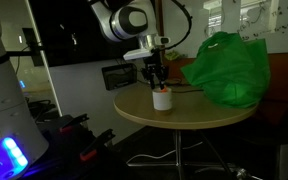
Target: Remove the marker from the mug cup and put it on the table
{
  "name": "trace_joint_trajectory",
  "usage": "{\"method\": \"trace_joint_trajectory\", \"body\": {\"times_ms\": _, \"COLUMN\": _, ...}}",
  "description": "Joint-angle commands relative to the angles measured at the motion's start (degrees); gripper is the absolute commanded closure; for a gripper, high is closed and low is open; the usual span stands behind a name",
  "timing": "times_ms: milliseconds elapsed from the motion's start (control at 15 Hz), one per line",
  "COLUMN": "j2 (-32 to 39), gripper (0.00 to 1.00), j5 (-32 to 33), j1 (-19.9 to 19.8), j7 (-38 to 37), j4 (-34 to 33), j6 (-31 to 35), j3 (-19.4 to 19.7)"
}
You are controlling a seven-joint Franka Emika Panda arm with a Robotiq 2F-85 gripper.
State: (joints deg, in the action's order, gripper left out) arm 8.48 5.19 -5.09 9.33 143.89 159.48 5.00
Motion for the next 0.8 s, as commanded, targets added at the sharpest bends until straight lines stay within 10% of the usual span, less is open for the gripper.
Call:
{"method": "trace_joint_trajectory", "body": {"times_ms": 0, "j2": 2.1, "gripper": 0.54, "j5": -1.8, "j1": -1.1, "j7": 3.4, "j4": -1.1, "j6": 2.1, "j3": -1.0}}
{"method": "trace_joint_trajectory", "body": {"times_ms": 733, "j2": 5.5, "gripper": 0.67, "j5": -5.0, "j1": -2.8, "j7": 6.3, "j4": -3.3, "j6": 4.3, "j3": -3.1}}
